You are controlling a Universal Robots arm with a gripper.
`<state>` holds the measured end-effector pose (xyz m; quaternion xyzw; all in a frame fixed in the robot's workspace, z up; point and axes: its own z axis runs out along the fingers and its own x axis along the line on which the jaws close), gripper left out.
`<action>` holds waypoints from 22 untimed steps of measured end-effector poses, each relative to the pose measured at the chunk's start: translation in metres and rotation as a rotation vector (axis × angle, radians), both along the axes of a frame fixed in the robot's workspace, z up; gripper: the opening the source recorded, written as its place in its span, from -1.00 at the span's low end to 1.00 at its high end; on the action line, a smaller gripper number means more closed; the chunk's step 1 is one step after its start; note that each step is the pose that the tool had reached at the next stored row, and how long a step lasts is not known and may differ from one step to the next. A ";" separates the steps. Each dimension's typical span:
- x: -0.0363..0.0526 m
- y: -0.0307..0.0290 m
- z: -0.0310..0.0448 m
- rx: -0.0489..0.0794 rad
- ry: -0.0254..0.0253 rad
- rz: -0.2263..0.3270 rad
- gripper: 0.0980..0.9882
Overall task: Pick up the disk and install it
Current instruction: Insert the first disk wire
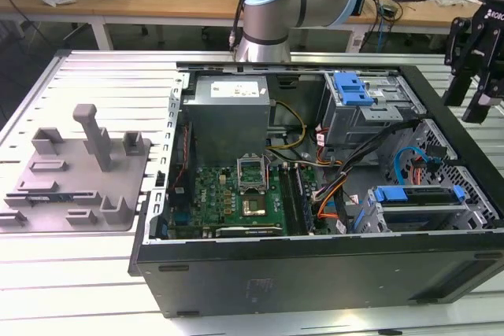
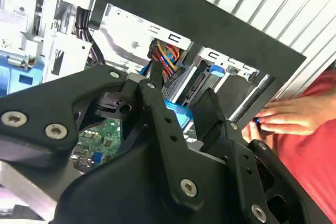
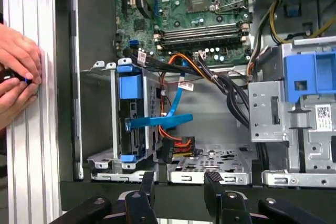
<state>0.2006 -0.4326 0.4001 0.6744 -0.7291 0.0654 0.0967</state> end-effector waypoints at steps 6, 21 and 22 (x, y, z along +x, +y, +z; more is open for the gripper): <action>0.0000 -0.0001 -0.0041 -0.016 -0.0078 -0.087 -0.08; -0.0124 0.0004 -0.0189 -0.100 -0.0242 -0.144 -0.27; -0.0127 0.0005 -0.0203 -0.103 -0.0248 -0.145 -0.56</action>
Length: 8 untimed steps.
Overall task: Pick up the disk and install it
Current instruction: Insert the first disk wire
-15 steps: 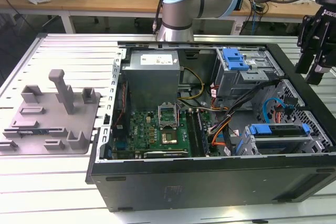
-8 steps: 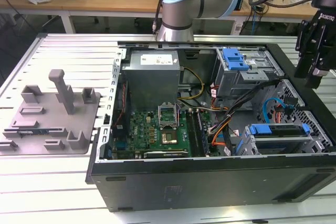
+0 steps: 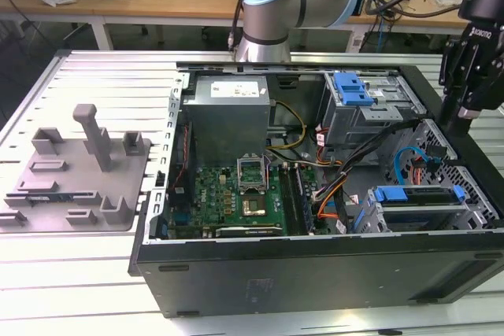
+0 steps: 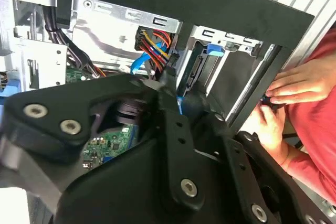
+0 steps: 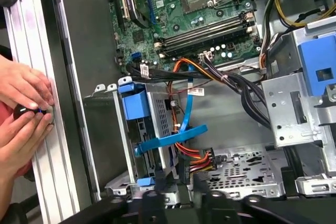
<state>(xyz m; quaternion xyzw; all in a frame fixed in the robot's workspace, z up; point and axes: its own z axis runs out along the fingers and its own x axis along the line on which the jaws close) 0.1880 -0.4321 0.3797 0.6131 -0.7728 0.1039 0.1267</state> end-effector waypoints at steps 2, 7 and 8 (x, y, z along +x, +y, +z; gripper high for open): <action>-0.0001 0.0000 -0.0029 -0.005 -0.0001 0.000 -0.56; 0.0000 0.0017 -0.0064 -0.034 0.0009 0.007 -0.56; 0.0000 0.0051 -0.0073 -0.042 0.0009 0.010 -0.56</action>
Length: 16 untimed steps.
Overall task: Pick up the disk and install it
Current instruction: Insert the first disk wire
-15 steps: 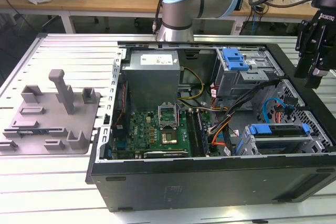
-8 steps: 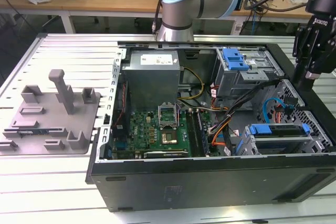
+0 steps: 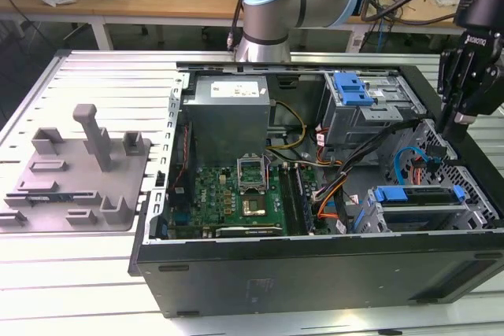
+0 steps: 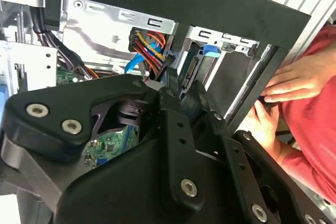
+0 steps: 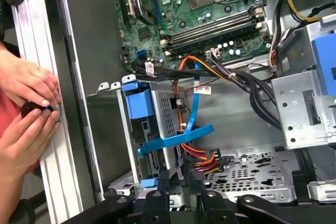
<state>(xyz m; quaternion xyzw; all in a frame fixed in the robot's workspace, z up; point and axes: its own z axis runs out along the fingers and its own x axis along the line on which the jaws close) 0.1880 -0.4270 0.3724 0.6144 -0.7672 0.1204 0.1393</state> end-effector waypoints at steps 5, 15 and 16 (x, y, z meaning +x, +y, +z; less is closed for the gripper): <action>-0.0003 0.0081 -0.0081 -0.015 0.0000 0.010 -0.56; 0.0000 0.0057 -0.0256 -0.015 -0.0028 0.007 -0.56; 0.0002 0.0040 -0.0256 -0.013 -0.0028 0.006 -0.56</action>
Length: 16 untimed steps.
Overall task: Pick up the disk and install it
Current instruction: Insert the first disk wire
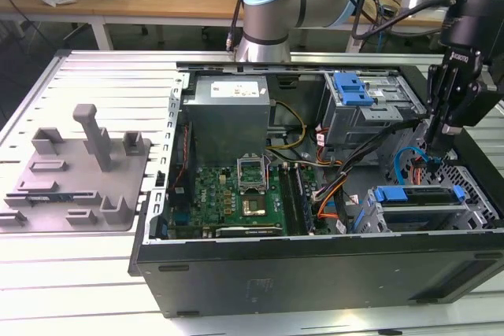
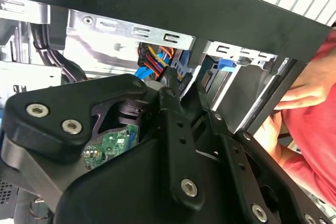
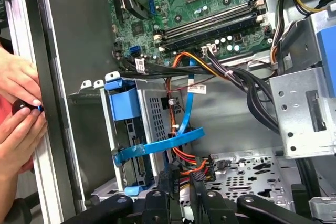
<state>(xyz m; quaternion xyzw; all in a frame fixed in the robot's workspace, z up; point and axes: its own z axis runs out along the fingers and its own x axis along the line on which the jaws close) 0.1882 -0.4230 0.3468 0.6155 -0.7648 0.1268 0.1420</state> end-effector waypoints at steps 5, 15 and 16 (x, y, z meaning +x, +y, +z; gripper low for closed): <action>-0.0001 -0.0013 -0.0005 0.002 0.0001 -0.002 -0.56; -0.0011 -0.0013 -0.0012 0.002 -0.0004 -0.003 -0.84; -0.0011 -0.0013 -0.0012 0.002 -0.0004 -0.003 -0.84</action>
